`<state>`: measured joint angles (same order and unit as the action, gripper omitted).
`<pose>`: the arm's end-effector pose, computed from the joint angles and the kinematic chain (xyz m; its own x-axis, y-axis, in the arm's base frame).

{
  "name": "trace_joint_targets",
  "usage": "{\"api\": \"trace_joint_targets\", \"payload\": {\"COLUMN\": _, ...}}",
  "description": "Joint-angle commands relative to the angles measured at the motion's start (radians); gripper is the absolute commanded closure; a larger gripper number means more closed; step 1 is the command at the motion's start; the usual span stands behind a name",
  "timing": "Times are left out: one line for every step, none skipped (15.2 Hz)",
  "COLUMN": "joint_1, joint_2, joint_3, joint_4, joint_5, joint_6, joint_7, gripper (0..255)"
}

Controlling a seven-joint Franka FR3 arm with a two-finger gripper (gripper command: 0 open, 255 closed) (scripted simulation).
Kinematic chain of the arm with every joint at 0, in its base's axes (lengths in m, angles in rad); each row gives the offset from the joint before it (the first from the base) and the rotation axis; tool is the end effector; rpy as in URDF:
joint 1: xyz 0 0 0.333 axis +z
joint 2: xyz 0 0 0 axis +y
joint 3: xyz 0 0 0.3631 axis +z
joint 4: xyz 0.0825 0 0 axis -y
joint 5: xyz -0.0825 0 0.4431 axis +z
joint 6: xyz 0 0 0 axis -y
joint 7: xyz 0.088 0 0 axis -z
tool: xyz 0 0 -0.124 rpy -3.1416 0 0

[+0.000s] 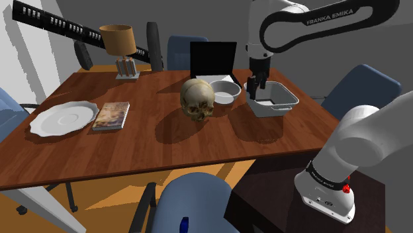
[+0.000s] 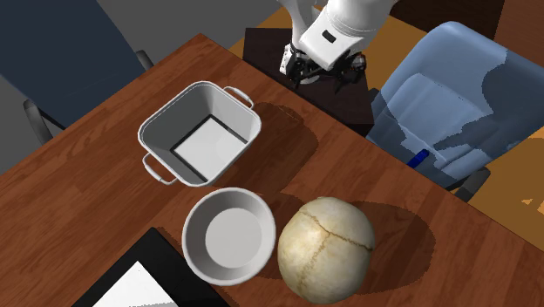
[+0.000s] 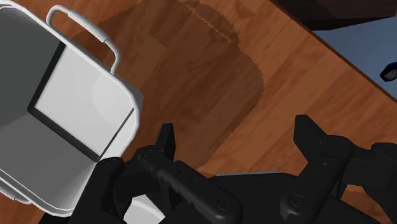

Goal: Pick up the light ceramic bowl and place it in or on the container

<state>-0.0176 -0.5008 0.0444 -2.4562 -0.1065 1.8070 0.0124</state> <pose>0.4088 0.0009 0.4663 0.9884 0.0305 -0.1485 0.0488 -0.9914 0.1215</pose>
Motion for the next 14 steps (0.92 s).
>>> {"api": "trace_joint_targets", "payload": {"joint_1": -0.006, "joint_2": 0.058, "joint_3": -0.001, "joint_4": 0.007, "joint_5": -0.026, "joint_6": 0.071, "joint_7": -0.007, "gripper": 0}}
{"api": "trace_joint_targets", "payload": {"joint_1": -0.010, "joint_2": 0.089, "joint_3": -0.003, "joint_4": 0.011, "joint_5": -0.040, "joint_6": 0.106, "joint_7": -0.011, "gripper": 0}}
{"api": "trace_joint_targets", "payload": {"joint_1": -0.014, "joint_2": 0.121, "joint_3": -0.005, "joint_4": 0.018, "joint_5": -0.053, "joint_6": 0.140, "joint_7": -0.014, "gripper": 0}}
{"api": "trace_joint_targets", "payload": {"joint_1": -0.019, "joint_2": 0.154, "joint_3": -0.006, "joint_4": 0.026, "joint_5": -0.068, "joint_6": 0.174, "joint_7": -0.016, "gripper": 0}}
{"api": "trace_joint_targets", "payload": {"joint_1": -0.023, "joint_2": 0.187, "joint_3": -0.007, "joint_4": 0.035, "joint_5": -0.082, "joint_6": 0.206, "joint_7": -0.018, "gripper": 0}}
{"api": "trace_joint_targets", "payload": {"joint_1": -0.027, "joint_2": 0.220, "joint_3": -0.009, "joint_4": 0.046, "joint_5": -0.097, "joint_6": 0.238, "joint_7": -0.019, "gripper": 0}}
{"api": "trace_joint_targets", "payload": {"joint_1": -0.032, "joint_2": 0.254, "joint_3": -0.010, "joint_4": 0.058, "joint_5": -0.112, "joint_6": 0.268, "joint_7": -0.019, "gripper": 0}}
{"api": "trace_joint_targets", "payload": {"joint_1": -0.036, "joint_2": 0.289, "joint_3": -0.011, "joint_4": 0.072, "joint_5": -0.127, "joint_6": 0.297, "joint_7": -0.019, "gripper": 0}}
{"api": "trace_joint_targets", "payload": {"joint_1": -0.040, "joint_2": 0.323, "joint_3": -0.012, "joint_4": 0.087, "joint_5": -0.143, "joint_6": 0.326, "joint_7": -0.019, "gripper": 0}}
{"api": "trace_joint_targets", "payload": {"joint_1": -0.044, "joint_2": 0.358, "joint_3": -0.014, "joint_4": 0.104, "joint_5": -0.159, "joint_6": 0.352, "joint_7": -0.018, "gripper": 0}}
{"api": "trace_joint_targets", "payload": {"joint_1": -0.047, "joint_2": 0.393, "joint_3": -0.015, "joint_4": 0.122, "joint_5": -0.175, "joint_6": 0.378, "joint_7": -0.016, "gripper": 0}}
{"api": "trace_joint_targets", "payload": {"joint_1": -0.051, "joint_2": 0.428, "joint_3": -0.017, "joint_4": 0.141, "joint_5": -0.191, "joint_6": 0.402, "joint_7": -0.014, "gripper": 0}}
{"api": "trace_joint_targets", "payload": {"joint_1": -0.054, "joint_2": 0.463, "joint_3": -0.018, "joint_4": 0.162, "joint_5": -0.208, "joint_6": 0.425, "joint_7": -0.012, "gripper": 0}}
{"api": "trace_joint_targets", "payload": {"joint_1": -0.057, "joint_2": 0.498, "joint_3": -0.020, "joint_4": 0.184, "joint_5": -0.224, "joint_6": 0.447, "joint_7": -0.009, "gripper": 0}}
